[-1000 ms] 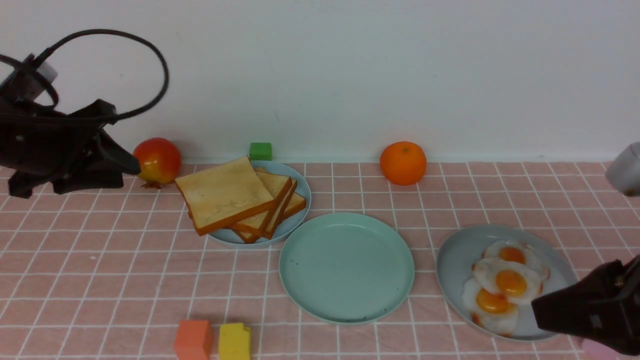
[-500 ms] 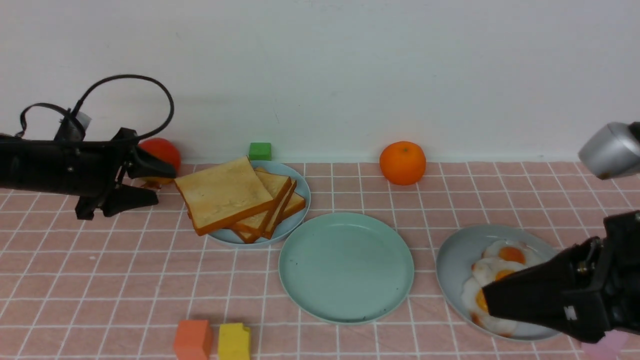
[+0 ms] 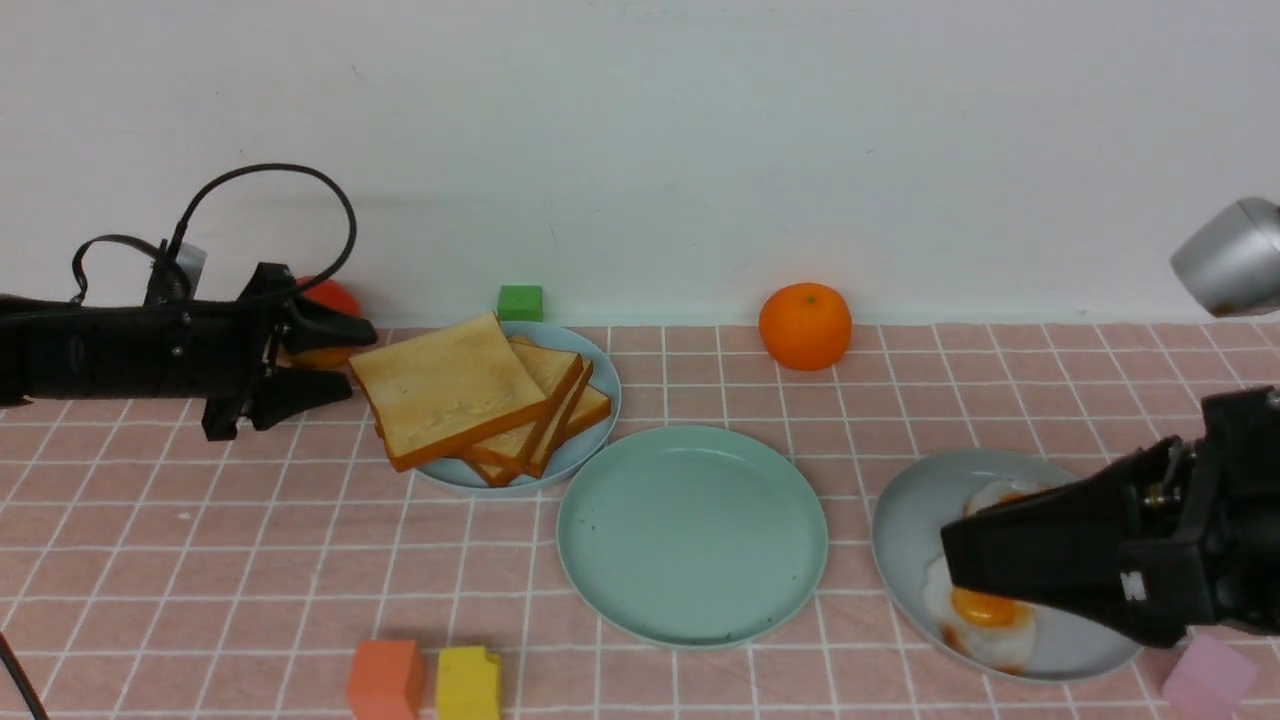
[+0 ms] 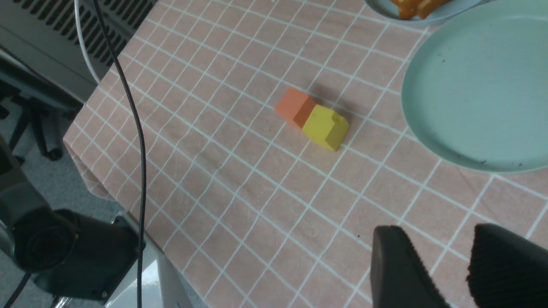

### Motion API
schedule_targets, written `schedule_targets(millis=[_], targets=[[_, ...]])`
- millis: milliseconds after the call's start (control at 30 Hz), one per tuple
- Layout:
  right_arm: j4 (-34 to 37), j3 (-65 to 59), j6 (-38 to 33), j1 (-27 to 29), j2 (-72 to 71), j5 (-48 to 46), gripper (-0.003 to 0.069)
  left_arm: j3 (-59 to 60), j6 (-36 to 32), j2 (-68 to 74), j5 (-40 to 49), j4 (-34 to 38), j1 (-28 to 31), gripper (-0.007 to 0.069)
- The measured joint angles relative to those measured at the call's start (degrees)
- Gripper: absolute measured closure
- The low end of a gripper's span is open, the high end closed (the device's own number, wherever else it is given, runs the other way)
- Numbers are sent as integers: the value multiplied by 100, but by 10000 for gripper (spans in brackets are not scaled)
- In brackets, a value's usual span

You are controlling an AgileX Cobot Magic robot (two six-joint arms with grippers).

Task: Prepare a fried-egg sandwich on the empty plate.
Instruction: Use the left arm to grab a slice of bread

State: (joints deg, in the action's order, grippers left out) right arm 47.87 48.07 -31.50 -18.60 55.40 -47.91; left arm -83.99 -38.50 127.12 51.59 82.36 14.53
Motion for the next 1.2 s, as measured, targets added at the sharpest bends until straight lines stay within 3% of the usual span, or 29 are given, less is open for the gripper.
schedule_targets(millis=[367, 867, 1033, 1100, 1133, 1167, 1200], targets=[[-11, 19, -66, 0, 0, 409, 375, -11, -245, 5, 32, 132, 0, 215], [-98, 459, -117, 0, 0, 463, 375, -11, -363, 161, 126, 215, 0, 241], [-110, 459, -123, 0, 0, 463, 375, -22, -393, 268, 276, 257, 0, 344], [-110, 459, -128, 0, 0, 463, 375, -29, -426, 359, 401, 311, 0, 447], [-110, 459, -128, 0, 0, 463, 375, -29, -427, 367, 411, 319, 0, 457], [-117, 459, -146, 0, 0, 463, 375, -29, -484, 383, 491, 365, 5, 540], [-117, 459, -141, 0, 0, 463, 375, -29, -497, 383, 492, 366, 5, 554]])
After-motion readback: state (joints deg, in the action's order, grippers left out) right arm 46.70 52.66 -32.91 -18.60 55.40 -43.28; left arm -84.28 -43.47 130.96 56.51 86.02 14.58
